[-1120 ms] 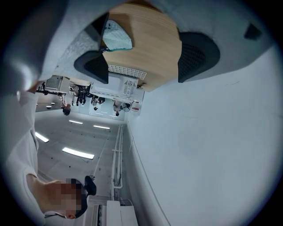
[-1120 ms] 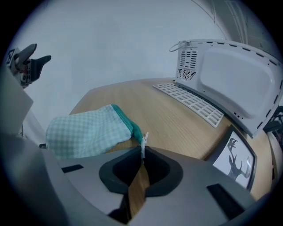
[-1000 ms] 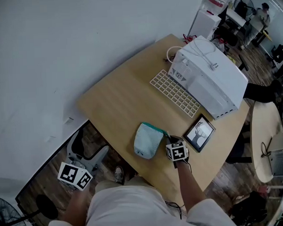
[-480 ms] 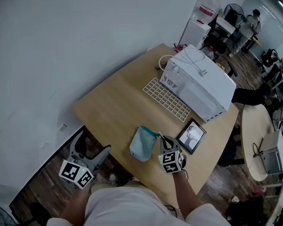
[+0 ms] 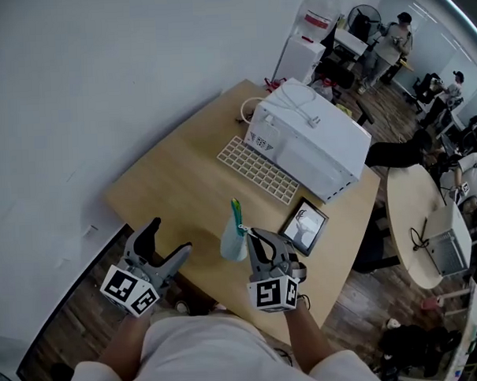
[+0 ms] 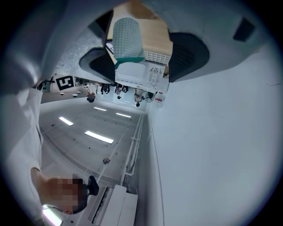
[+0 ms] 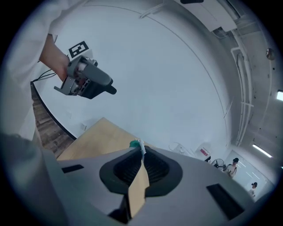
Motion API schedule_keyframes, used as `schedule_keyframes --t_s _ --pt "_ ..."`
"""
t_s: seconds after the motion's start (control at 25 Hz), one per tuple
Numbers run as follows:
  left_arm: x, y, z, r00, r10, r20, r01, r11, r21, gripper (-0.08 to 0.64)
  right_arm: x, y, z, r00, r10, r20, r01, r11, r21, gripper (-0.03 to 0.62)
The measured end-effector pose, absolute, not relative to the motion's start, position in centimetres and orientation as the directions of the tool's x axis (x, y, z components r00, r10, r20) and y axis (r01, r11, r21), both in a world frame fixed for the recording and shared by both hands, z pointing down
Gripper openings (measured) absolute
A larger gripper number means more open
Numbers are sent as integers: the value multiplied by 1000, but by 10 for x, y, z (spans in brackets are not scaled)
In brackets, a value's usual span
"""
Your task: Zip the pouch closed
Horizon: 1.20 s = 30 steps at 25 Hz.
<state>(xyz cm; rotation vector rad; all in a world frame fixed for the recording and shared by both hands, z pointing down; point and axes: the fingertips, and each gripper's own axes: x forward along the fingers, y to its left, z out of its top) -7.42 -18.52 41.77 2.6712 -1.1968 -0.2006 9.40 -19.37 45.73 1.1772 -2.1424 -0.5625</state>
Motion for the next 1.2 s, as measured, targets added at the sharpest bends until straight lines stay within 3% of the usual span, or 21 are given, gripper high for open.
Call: schedule_keyframes --t_s 0.16,0.36,0.52,0.64,0.96,1.2 --pt "-62 -185 405 722 -687 -85 -657 -719 227 328 95 -186 421 -433 -866 250 -589 481 649 20" --pt "-25 -170 380 870 -473 -138 -454 -878 152 222 90 -168 386 -485 -852 196 -555 473 684 20" --pt "8 -154 354 952 -276 -129 -273 -961 41 215 83 -152 366 -530 -831 167 -534 480 695 21" --pt "29 -141 344 985 -166 -46 -166 -986 -3 215 80 -143 358 -541 -826 157 -527 479 702 21" --pt "62 -134 342 999 -33 13 -32 -998 -52 207 76 -133 355 -531 -830 173 -517 479 710 20" --pt "67 -135 353 995 96 2 96 -992 82 121 72 -127 356 -550 -811 198 -504 512 696 20"
